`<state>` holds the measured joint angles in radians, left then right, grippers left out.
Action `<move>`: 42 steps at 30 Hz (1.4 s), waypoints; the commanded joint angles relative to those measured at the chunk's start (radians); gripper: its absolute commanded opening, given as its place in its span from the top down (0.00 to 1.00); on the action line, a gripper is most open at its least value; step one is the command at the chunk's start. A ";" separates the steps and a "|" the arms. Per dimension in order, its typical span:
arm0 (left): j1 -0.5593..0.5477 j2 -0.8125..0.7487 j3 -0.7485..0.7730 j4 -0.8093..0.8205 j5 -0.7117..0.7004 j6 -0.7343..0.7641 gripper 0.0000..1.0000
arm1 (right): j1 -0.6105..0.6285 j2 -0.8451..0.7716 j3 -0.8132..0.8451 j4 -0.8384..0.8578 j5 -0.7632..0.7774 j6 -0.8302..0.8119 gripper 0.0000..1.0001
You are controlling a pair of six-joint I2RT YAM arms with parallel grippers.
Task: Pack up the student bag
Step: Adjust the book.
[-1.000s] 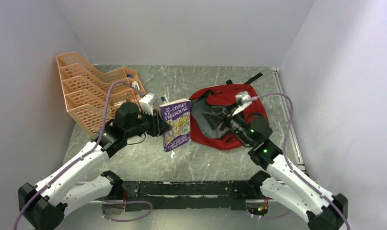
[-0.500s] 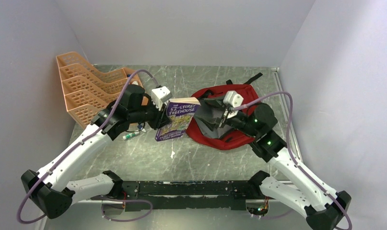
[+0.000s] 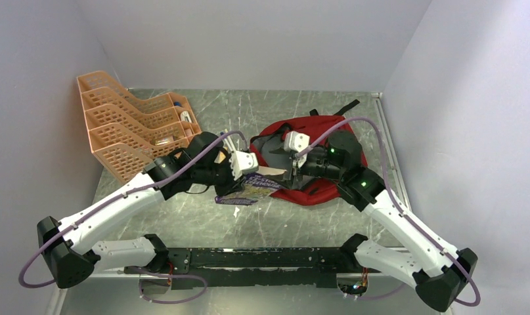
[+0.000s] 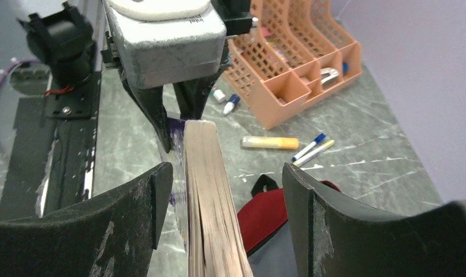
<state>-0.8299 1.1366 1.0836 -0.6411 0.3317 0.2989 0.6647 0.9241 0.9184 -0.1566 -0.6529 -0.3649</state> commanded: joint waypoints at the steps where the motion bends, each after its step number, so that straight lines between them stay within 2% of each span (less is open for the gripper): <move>1: -0.020 -0.039 0.001 0.059 0.006 0.072 0.95 | 0.045 0.044 0.049 -0.151 -0.022 -0.078 0.27; 8: -0.033 -0.050 -0.013 0.065 0.020 0.087 0.95 | 0.087 0.071 0.042 -0.204 -0.103 -0.079 0.28; 14: -0.044 -0.063 -0.026 0.062 0.039 0.100 0.95 | 0.107 0.088 0.021 -0.204 -0.009 -0.089 0.30; 19: -0.053 -0.089 -0.047 0.073 0.066 0.116 0.95 | 0.112 0.108 0.015 -0.194 -0.025 -0.080 0.33; 27: -0.057 -0.114 -0.065 0.115 0.094 0.095 0.95 | 0.130 0.151 0.008 -0.192 -0.033 -0.063 0.45; 34: -0.066 -0.096 -0.068 0.124 0.060 0.077 0.94 | 0.138 0.172 0.008 -0.160 -0.057 -0.036 0.68; 37: -0.066 -0.105 -0.065 0.132 0.016 0.059 0.82 | 0.138 0.154 -0.005 -0.139 -0.073 -0.030 0.83; 39: -0.067 -0.128 -0.068 0.152 -0.013 0.038 0.73 | 0.137 0.114 -0.033 -0.085 -0.082 -0.004 0.96; 40: -0.067 -0.144 -0.073 0.169 -0.034 0.023 0.69 | 0.137 0.093 -0.050 -0.051 -0.081 0.013 1.00; 42: -0.066 -0.183 -0.084 0.202 -0.078 -0.018 0.59 | 0.138 0.054 -0.079 0.016 -0.081 0.050 1.00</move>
<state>-0.8936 1.0359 1.0000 -0.6003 0.3458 0.3542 0.7944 1.0622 0.8814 -0.2886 -0.6998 -0.3931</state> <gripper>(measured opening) 0.337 0.283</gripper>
